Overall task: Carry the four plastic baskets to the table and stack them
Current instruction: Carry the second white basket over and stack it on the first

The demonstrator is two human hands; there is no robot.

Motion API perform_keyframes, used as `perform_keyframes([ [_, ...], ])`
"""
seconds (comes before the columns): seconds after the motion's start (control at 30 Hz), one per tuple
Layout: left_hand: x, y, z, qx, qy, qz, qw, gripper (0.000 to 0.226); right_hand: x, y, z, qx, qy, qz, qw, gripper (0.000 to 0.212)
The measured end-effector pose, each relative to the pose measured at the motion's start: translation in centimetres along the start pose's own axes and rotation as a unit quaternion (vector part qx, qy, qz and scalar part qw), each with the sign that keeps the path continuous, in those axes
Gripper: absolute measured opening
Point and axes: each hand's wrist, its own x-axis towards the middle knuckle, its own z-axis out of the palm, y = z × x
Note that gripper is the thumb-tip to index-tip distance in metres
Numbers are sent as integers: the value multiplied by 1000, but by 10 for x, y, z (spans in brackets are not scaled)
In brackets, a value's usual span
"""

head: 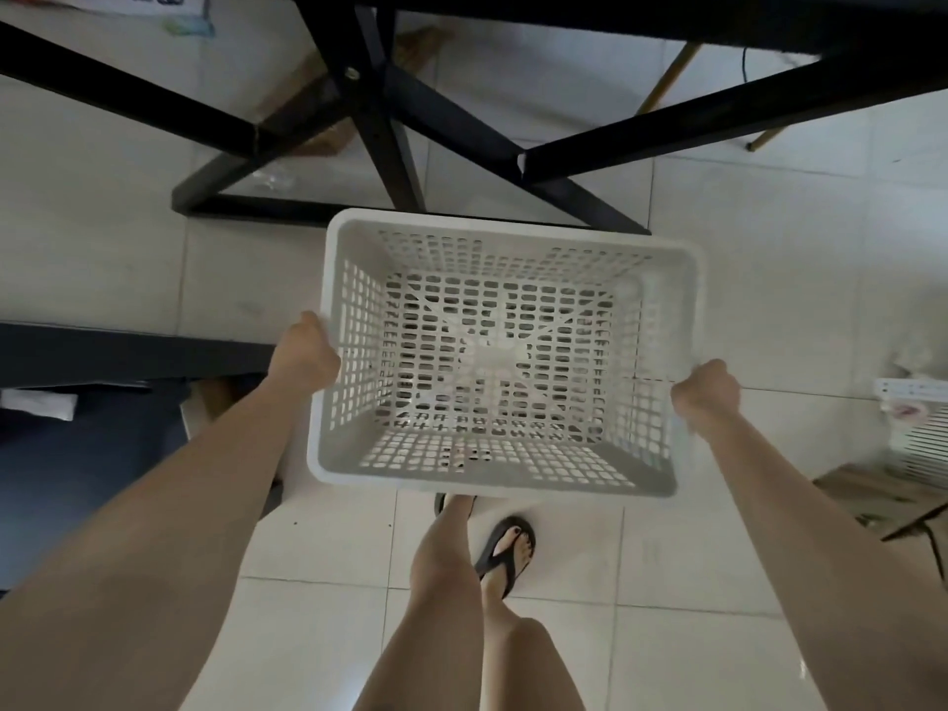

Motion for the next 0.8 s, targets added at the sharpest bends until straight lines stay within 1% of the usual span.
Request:
perform_keyframes([
  [0.13,3,1,-3,20,-22,-2,1000,37,0,0,-2,-15,-2,-13,1000,42],
  [0.23,0,7,-5,26,-41,-21,999,39,-6,-2,-5,-16,-18,-14,1000,42],
  [0.3,-3,8,-5,16,-51,-22,998,41,-13,-3,-8,-25,-24,-19,999,42],
  [0.37,-10,6,-5,-5,-71,-26,997,49,-24,-4,-11,-44,-21,-40,998,45],
  [0.47,-32,-2,-13,-27,-81,-21,996,56,-45,-6,-19,-93,-20,-101,990,56],
  [0.53,-48,-16,-18,-37,-85,-10,996,54,-61,-9,-26,-124,-19,-142,982,54],
  [0.63,-77,-39,-22,-52,-92,-4,994,46,-91,-16,-30,-162,-24,-205,965,47],
  [0.7,-113,-52,-25,-54,-80,3,995,48,-115,-19,-32,-187,-23,-253,949,41],
  [0.73,-134,-58,-25,-58,-70,5,996,48,-128,-20,-32,-198,-23,-282,938,37],
  [0.8,-176,-75,-19,-63,-47,-2,997,39,-157,-22,-31,-235,-21,-351,906,24],
])
